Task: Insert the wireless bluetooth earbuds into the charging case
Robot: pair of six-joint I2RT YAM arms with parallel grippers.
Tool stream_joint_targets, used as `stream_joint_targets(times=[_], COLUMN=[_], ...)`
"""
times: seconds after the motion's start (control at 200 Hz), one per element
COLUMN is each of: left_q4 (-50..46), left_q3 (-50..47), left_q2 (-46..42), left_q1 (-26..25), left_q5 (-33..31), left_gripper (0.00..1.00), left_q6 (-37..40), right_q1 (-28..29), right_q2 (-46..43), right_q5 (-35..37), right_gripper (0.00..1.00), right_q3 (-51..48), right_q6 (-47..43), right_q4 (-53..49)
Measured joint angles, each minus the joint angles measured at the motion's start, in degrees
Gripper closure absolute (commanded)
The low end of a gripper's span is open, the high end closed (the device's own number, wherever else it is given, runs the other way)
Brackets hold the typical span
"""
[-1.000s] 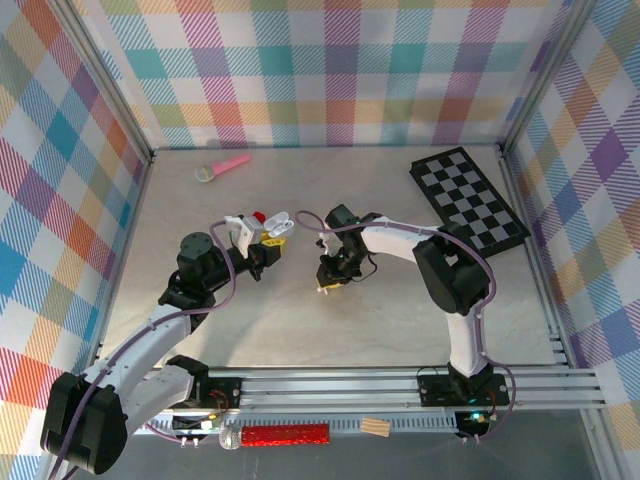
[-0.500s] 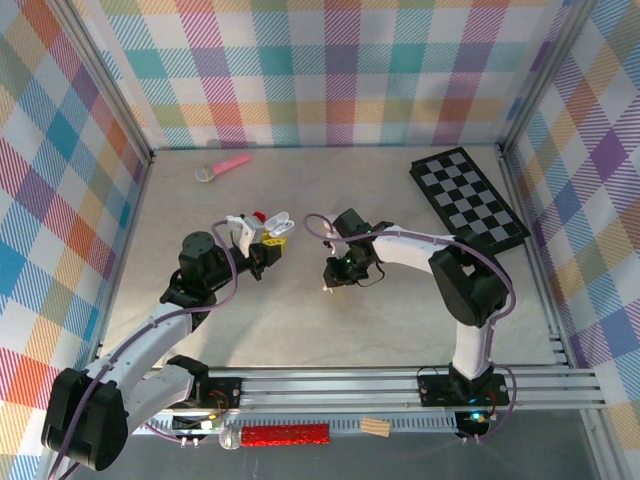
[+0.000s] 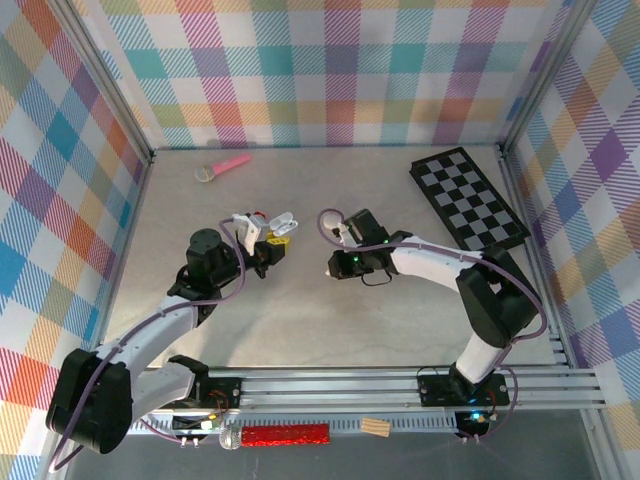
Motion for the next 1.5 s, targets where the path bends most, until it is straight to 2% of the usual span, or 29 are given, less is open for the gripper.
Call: stream_joint_targets(times=[0.38, 0.63, 0.695, 1.015, 1.26, 1.5], left_q4=[0.9, 0.9, 0.9, 0.9, 0.9, 0.9], left_q3=[0.0, 0.3, 0.3, 0.8, 0.8, 0.8], left_q2=[1.0, 2.0, 2.0, 2.0, 2.0, 1.9], left_q1=[-0.7, -0.7, -0.7, -0.7, -0.7, -0.7], left_q5=[-0.6, -1.0, -1.0, -1.0, -1.3, -1.5], left_gripper=[1.00, 1.00, 1.00, 1.00, 1.00, 1.00], left_q6=[0.2, 0.2, 0.2, 0.2, 0.2, 0.4], right_q1=[0.6, 2.8, 3.1, 0.6, 0.1, 0.1], right_q2=[0.1, 0.1, 0.1, 2.3, 7.5, 8.1], right_q5=[-2.0, -3.3, -3.1, -3.7, -7.2, -9.6], right_gripper=[0.82, 0.61, 0.59, 0.59, 0.65, 0.69], right_q3=[-7.5, -7.6, -7.2, 0.8, 1.6, 2.2], right_q6=[5.7, 8.1, 7.6, 2.0, 0.1, 0.0], right_q4=[1.2, 1.9, 0.3, -6.1, -8.3, -8.4])
